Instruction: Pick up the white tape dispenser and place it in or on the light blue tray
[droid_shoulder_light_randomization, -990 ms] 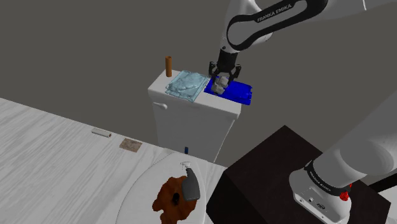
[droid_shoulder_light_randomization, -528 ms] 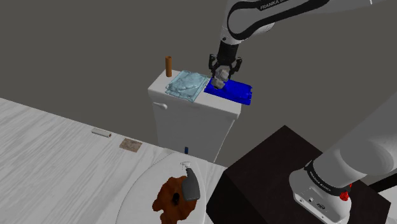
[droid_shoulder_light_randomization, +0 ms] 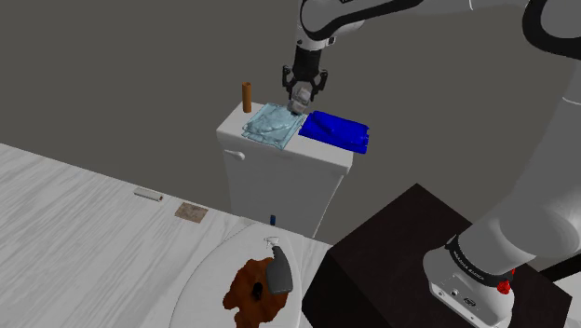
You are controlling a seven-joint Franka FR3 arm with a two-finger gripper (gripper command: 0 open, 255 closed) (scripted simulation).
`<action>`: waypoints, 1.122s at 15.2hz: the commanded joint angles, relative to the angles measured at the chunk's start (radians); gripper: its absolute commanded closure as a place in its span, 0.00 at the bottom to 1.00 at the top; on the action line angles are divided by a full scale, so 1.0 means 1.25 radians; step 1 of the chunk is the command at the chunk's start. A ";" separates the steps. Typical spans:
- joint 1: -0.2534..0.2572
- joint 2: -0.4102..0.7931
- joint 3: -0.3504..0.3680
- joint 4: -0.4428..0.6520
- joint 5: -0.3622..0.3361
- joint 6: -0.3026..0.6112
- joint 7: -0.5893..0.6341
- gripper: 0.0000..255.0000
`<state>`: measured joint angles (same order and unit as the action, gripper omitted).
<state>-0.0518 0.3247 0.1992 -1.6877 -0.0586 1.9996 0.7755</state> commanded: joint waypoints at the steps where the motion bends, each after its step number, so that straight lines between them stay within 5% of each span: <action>1: 0.011 0.072 -0.002 0.105 -0.013 -0.033 0.007 1.00; 6: 0.056 0.300 -0.011 0.477 -0.042 -0.178 0.018 1.00; 17: 0.052 0.317 -0.015 0.385 -0.046 -0.071 0.022 1.00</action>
<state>0.0135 0.7196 0.1806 -1.1948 -0.1152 1.8978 0.8023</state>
